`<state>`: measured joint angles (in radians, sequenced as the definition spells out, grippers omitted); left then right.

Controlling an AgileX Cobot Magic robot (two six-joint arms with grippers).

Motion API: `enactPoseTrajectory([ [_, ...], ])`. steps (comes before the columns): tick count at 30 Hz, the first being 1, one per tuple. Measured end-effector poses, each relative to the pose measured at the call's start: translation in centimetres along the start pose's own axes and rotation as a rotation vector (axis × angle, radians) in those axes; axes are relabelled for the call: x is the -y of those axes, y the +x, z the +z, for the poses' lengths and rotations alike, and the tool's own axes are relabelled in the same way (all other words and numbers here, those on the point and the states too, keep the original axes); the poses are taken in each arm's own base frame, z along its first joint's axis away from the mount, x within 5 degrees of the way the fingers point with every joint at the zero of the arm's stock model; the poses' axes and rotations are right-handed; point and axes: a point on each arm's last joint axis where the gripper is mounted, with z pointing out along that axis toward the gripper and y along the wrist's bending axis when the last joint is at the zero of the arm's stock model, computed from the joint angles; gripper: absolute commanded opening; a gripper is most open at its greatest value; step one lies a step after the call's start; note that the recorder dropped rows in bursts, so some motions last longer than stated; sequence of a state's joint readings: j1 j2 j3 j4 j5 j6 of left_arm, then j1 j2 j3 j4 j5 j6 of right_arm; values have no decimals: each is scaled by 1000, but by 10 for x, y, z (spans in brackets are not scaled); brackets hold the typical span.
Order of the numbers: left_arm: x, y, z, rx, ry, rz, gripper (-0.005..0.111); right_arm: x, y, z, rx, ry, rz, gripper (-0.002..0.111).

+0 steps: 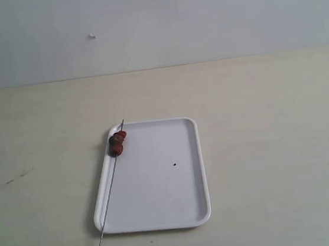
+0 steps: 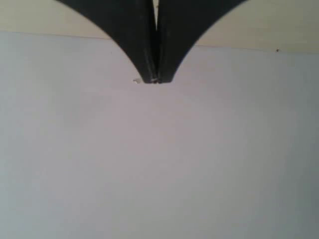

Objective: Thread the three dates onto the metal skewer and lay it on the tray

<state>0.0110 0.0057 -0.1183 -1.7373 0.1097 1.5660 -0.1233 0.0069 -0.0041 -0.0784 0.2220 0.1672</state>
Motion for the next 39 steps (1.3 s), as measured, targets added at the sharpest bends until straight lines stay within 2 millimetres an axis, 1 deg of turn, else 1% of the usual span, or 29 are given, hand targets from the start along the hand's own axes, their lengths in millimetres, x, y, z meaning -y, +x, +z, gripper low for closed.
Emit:
enactPoseTrajectory([
  [8, 0, 0, 0, 0, 0, 0, 0, 0, 0, 0, 0, 0, 0, 0],
  [17, -2, 2, 0, -18, -20, 63, 0, 0, 0, 0, 0, 0, 0, 0],
  [22, -5, 5, 0, -59, -54, 14, 0, 0, 0, 0, -2, 0, 0, 0],
  [23, -6, 7, 0, -68, -62, -24, 0, 0, 0, 0, -2, 0, 0, 0],
  [25, -9, 15, 0, -98, -82, -24, 0, 0, 0, 0, -2, 0, 0, 0],
  [28, -13, 35, -1, -164, -104, 30, 0, 0, 0, 0, -2, 0, 0, 0],
  [31, -15, 49, -3, -235, -107, 78, 0, 0, 0, 0, -2, 0, 0, 0],
  [36, -17, 56, -5, -321, -105, 208, 0, 0, 0, 0, -2, 0, 0, 0],
  [39, -18, 60, -6, -368, -104, 239, 0, 0, 0, 0, -2, 0, 0, 0],
])
